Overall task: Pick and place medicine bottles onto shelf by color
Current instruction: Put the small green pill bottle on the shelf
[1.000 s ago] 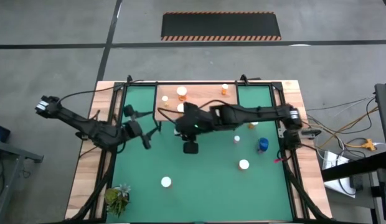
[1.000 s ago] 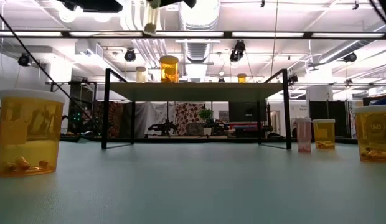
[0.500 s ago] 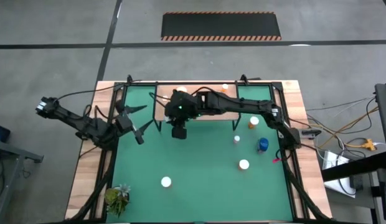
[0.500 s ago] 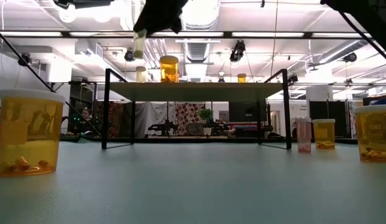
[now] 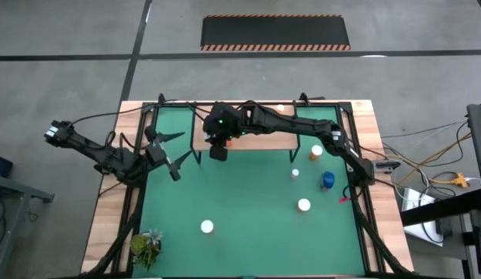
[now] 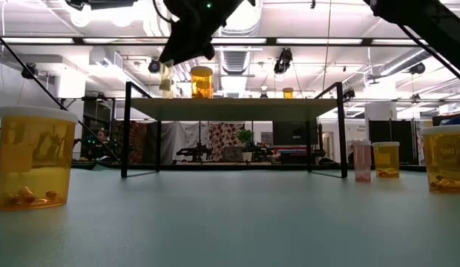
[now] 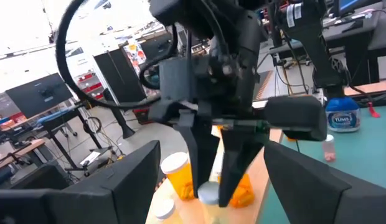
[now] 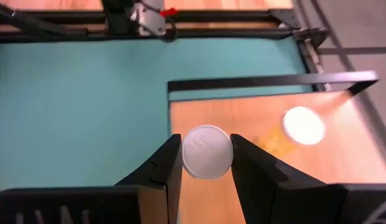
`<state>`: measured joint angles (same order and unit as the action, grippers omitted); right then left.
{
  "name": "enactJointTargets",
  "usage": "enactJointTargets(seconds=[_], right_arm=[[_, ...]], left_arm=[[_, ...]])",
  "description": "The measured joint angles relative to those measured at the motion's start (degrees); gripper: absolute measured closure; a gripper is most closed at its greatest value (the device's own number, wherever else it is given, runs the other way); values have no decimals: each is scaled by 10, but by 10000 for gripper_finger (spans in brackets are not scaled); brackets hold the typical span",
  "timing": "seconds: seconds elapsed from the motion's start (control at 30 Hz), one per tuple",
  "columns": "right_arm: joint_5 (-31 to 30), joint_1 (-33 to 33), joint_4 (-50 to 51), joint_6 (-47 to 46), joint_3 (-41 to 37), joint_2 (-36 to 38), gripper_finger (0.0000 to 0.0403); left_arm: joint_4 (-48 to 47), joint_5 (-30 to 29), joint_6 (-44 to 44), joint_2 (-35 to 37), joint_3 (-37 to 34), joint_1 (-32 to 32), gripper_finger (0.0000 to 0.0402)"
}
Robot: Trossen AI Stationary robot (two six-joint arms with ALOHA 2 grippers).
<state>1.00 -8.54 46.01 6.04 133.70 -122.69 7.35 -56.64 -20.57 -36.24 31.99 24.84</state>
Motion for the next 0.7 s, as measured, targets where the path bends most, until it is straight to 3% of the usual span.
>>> enactJointTargets(seconds=[0.23,0.7], right_arm=[[20,-1,-5,0,-2,-13,293],[20,-3,-18,-8,-3,-16,238]], left_arm=[[0,0,1,-2,0,0,132],[3,0,2,-3,0,0,132]])
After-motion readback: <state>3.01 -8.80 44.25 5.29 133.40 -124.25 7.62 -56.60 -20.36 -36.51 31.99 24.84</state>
